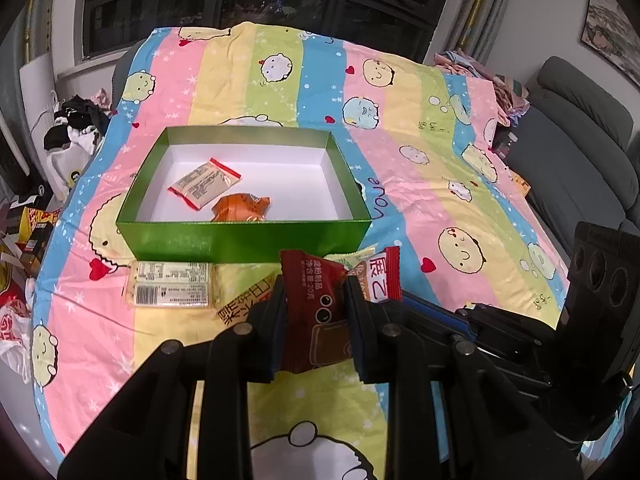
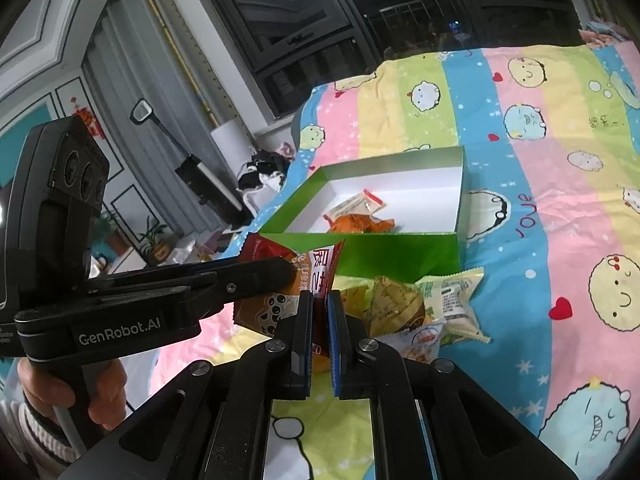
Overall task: Organize snacks
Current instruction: 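Carry the red snack bag into the green box and release it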
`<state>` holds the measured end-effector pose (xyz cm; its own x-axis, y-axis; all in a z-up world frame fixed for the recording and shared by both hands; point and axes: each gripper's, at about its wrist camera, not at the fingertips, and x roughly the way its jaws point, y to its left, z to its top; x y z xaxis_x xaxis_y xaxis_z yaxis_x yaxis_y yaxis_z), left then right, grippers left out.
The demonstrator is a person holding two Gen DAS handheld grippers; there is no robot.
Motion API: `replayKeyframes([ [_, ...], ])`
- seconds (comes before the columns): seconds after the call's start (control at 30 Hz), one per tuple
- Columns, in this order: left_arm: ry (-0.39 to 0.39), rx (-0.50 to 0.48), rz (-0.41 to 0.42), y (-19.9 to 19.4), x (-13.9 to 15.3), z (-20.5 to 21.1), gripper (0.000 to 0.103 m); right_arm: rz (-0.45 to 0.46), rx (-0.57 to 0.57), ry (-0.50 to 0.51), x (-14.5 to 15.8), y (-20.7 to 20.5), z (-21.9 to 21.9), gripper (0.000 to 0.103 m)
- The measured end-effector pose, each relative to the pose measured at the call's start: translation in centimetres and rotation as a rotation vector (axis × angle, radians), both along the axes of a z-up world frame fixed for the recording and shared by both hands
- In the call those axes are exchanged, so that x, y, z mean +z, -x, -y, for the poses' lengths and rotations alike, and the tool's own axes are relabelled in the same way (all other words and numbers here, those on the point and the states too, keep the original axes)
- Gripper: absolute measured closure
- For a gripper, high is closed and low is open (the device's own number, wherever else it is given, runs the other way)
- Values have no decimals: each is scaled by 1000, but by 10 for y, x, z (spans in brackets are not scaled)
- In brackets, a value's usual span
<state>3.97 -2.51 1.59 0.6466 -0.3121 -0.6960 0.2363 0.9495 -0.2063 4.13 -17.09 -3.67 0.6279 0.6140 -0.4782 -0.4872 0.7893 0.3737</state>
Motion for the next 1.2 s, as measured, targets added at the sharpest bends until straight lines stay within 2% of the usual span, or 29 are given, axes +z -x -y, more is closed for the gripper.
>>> replayKeyframes([
  [0.7, -23, 4, 67, -45, 12, -1, 76, 48, -26, 14, 13, -48, -4, 94],
  [0.87, 0, 8, 81, -63, 14, -8, 76, 63, -29, 20, 17, -63, -8, 94],
  [1.2, 51, 13, 29, -116, 8, -28, 76, 53, -30, 65, 20, -111, -27, 94],
])
